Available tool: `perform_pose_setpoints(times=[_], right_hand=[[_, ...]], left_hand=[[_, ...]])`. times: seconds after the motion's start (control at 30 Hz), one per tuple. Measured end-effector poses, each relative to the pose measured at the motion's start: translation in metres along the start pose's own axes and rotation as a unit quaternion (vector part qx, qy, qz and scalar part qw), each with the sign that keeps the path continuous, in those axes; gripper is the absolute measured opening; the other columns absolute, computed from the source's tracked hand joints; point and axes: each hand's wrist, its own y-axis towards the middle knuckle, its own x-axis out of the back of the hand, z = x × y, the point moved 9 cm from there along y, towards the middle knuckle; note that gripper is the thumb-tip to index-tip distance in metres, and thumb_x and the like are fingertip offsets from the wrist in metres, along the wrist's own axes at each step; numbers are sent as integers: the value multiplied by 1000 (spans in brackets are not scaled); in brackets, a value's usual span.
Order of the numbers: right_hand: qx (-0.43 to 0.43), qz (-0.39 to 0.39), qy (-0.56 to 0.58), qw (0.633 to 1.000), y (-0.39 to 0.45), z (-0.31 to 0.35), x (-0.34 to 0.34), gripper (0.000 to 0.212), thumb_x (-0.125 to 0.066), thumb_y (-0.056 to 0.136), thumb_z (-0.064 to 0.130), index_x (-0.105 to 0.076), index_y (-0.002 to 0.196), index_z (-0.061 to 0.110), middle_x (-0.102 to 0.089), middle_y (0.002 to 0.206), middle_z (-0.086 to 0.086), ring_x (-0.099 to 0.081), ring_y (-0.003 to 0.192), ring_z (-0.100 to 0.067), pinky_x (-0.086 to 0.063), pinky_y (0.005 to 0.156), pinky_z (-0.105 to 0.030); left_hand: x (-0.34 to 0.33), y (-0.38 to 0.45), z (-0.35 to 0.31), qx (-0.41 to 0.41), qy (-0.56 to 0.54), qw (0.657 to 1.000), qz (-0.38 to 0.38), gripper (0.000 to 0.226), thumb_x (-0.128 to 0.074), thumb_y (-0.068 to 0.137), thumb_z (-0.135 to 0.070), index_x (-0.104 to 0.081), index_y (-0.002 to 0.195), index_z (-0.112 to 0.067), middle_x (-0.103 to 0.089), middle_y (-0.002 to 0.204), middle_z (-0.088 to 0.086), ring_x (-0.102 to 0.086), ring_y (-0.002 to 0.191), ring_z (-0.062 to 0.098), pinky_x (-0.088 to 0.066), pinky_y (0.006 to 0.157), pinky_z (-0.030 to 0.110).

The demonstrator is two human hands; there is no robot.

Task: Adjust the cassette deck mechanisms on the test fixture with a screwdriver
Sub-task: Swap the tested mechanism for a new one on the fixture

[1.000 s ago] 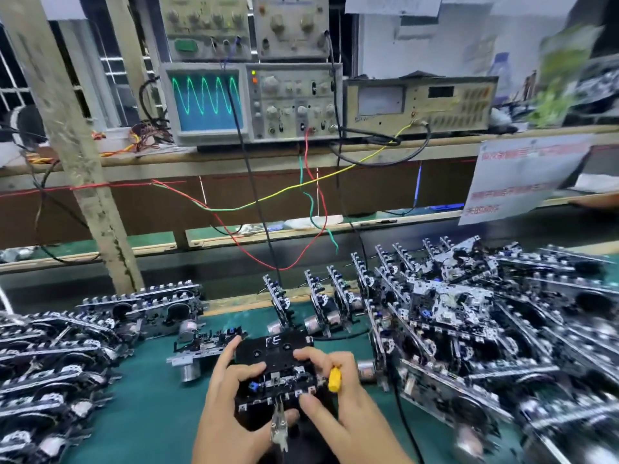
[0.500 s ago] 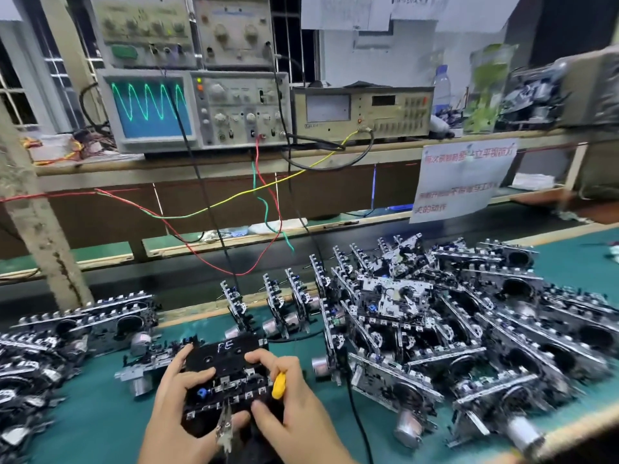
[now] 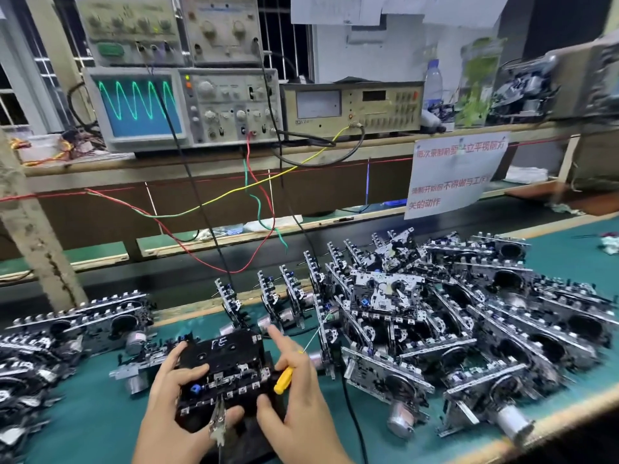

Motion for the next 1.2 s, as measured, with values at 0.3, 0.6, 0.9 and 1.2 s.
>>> perform_pose_setpoints(times=[0.3, 0.6, 0.9, 1.2], right_hand=[[-33, -67, -2, 997, -6, -8, 15, 54, -54, 88, 23, -32, 116, 63, -53, 133, 19, -50, 121, 1, -34, 93, -5], [-28, -130, 9, 991, -7, -10, 27, 22, -43, 103, 31, -48, 107, 53, -67, 111, 18, -61, 107, -3, -40, 87, -10], [-20, -145, 34, 989, -7, -9, 31, 17, -41, 101, 43, -53, 107, 54, -67, 109, 12, -64, 107, -9, -45, 89, -18], [-25, -117, 61, 991, -7, -11, 25, 26, -35, 98, 65, -50, 117, 55, -69, 97, 10, -66, 98, -14, -46, 88, -19]], left_hand=[[1, -5, 0, 4, 19, 1000, -6, 76, -97, 46, -36, -60, 111, -46, -35, 154, -28, -48, 134, 7, -44, 106, 49], [2, -6, -4, 16, 21, 1000, -10, 84, -100, 44, -47, -59, 118, -44, -33, 155, -28, -48, 135, 9, -43, 107, 50], [3, -6, -7, 15, 12, 1000, -13, 78, -93, 45, -61, -60, 114, -47, -33, 154, -30, -48, 135, 9, -43, 108, 52], [2, -5, -1, 24, 11, 1000, -12, 81, -87, 43, -64, -60, 117, -45, -33, 155, -30, -46, 139, 14, -41, 109, 53]])
